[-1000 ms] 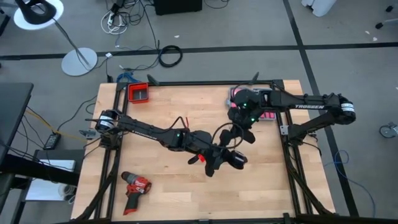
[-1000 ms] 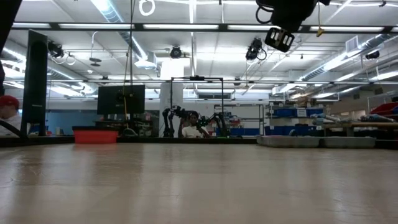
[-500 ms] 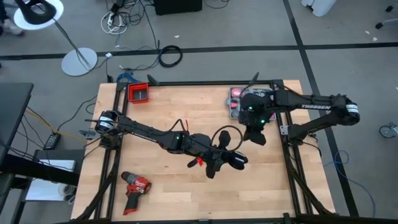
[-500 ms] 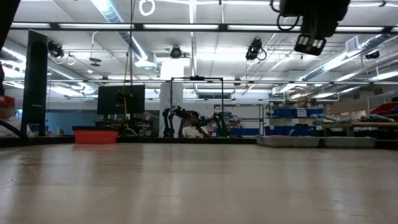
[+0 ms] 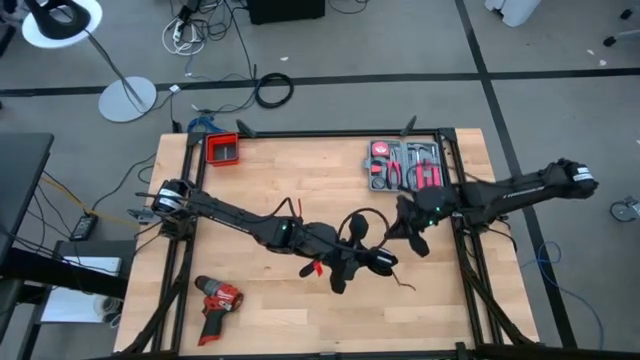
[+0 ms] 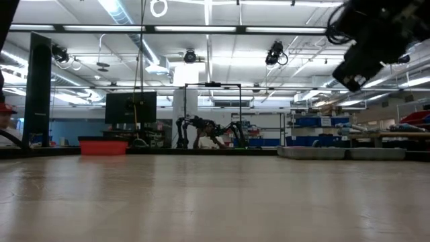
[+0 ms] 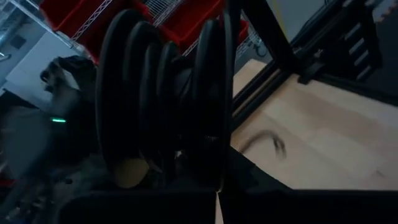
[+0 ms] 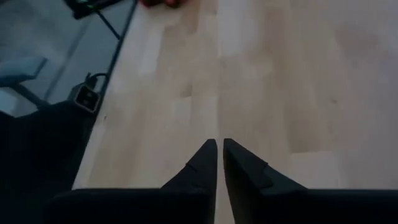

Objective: Coil cords
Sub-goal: Coil the black wire onto the black spool

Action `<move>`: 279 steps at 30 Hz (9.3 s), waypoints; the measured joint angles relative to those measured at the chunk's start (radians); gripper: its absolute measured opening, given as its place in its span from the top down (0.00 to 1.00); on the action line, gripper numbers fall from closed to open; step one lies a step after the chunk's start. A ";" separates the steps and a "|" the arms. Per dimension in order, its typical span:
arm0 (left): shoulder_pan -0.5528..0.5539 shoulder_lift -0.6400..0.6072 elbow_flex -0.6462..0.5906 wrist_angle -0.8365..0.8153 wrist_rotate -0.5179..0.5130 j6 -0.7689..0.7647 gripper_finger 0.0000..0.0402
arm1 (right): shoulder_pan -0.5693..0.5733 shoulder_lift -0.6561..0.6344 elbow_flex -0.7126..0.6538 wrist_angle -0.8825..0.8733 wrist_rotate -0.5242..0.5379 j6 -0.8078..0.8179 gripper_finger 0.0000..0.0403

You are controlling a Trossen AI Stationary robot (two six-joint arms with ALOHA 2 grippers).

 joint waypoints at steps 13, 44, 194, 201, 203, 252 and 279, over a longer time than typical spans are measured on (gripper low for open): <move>0.000 0.000 0.000 0.015 -0.016 -0.082 1.00 | 0.169 0.031 -0.244 0.495 0.124 0.030 0.72; 0.000 0.000 0.001 0.084 -0.046 -0.077 1.00 | 0.282 0.244 -0.240 0.533 0.223 -0.011 0.74; -0.044 0.001 0.000 0.139 0.162 -0.348 1.00 | 0.423 0.467 0.702 -0.346 0.332 0.012 0.98; -0.048 0.001 0.000 0.166 0.118 -0.319 1.00 | 0.437 0.465 0.702 -0.342 0.332 0.015 0.98; -0.053 0.002 0.000 0.166 0.094 -0.314 1.00 | 0.450 0.460 0.702 -0.371 0.337 0.033 0.98; -0.063 -0.002 0.002 -0.152 0.008 -0.807 1.00 | 0.524 0.382 0.700 -0.299 0.421 -0.090 0.90; -0.064 0.000 0.000 -0.122 0.072 -0.757 1.00 | 0.479 0.394 0.702 -0.197 0.327 -0.172 0.90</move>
